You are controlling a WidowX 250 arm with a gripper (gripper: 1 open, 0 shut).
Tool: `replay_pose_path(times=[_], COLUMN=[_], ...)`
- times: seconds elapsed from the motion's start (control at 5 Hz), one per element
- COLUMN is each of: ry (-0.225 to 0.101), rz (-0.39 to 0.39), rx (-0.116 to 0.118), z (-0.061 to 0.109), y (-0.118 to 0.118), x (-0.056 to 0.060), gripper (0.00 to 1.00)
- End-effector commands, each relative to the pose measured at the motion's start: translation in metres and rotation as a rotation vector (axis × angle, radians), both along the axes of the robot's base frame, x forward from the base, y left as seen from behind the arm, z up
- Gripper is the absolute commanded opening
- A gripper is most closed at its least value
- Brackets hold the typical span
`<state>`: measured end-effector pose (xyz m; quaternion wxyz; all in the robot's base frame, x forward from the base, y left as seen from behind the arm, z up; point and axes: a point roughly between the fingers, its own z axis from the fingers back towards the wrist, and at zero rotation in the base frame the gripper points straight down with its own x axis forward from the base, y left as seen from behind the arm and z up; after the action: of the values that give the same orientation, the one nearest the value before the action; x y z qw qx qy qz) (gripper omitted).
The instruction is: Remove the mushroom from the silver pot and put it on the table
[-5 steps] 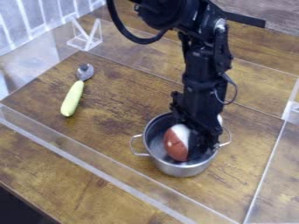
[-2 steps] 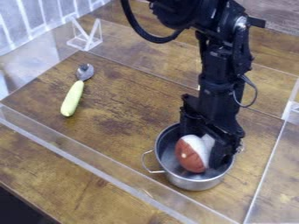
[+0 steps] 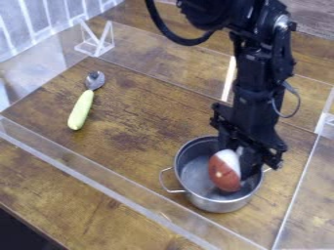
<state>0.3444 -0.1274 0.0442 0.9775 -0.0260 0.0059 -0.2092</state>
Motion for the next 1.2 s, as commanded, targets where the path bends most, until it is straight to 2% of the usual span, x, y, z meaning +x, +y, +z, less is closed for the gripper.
replay_pose_path(times=[0.0,0.2,0.6,0.8,1.0], ry=[-0.066,-0.076,-0.114,-0.125,-0.109], rz=[-0.014,0.006,0.118,0.139,0.105], rx=[-0.028,-0.038,-0.062,-0.082,-0.073], z=[0.032,0.047,0.067,0.066,0.047], y=[-0.008,-0.001,0.040,0.057,0.056], x=[0.014,0.025,0.045,0.053,0.052], gripper=[0.00,0.00,0.00,0.00,0.00])
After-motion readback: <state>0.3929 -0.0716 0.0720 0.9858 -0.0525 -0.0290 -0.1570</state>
